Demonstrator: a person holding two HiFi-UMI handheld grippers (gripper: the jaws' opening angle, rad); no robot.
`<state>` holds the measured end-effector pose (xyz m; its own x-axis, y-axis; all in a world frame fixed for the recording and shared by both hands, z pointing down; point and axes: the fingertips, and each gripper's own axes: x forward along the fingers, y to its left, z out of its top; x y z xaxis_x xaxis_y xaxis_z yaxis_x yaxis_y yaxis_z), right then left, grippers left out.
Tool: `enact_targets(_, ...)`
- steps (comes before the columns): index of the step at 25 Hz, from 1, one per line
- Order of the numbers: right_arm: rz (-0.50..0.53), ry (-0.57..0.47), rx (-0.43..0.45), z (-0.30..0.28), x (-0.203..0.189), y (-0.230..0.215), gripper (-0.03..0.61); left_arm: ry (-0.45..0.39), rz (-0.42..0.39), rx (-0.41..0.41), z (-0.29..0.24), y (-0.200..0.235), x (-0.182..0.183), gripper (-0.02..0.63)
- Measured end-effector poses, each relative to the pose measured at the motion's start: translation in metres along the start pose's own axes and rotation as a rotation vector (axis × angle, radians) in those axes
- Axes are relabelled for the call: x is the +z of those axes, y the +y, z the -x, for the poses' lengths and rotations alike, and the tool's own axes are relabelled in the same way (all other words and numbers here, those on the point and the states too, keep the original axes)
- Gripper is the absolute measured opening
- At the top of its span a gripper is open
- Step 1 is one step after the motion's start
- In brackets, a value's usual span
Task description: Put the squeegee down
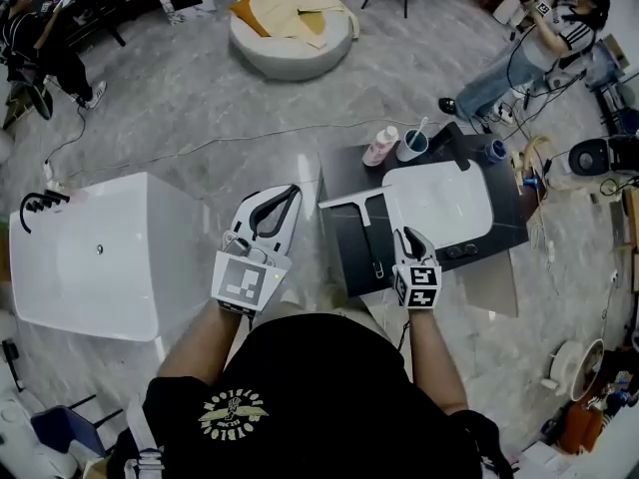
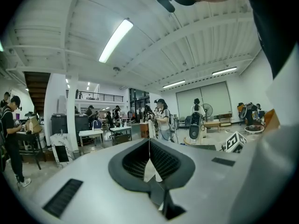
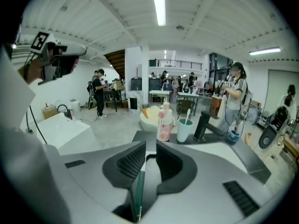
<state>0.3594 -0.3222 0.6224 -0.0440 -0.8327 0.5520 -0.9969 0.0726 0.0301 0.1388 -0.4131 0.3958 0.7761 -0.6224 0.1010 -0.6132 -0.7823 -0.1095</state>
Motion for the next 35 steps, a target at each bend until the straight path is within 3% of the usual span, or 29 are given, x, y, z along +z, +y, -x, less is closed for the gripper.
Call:
enact_targets(3, 0.021, -0.103, -0.017, 0.023, 0.035, 0.001, 0.046, 0.005, 0.0, -0.011, 0.002, -0.002, 0.0, 0.025)
enact_targets(9, 0.023, -0.236, -0.018, 0.064, 0.091, 0.009, 0.031, -0.015, -0.011, -0.039, 0.003, -0.006, 0.008, 0.025)
enact_targets(18, 0.046, -0.304, -0.063, 0.113, 0.147, 0.024, 0.028, -0.031, -0.023, -0.096, 0.009, -0.014, 0.015, 0.024)
enact_targets(35, 0.017, -0.303, -0.161, 0.152, 0.139, 0.045, 0.028, -0.061, -0.02, -0.231, 0.02, -0.036, 0.02, 0.025)
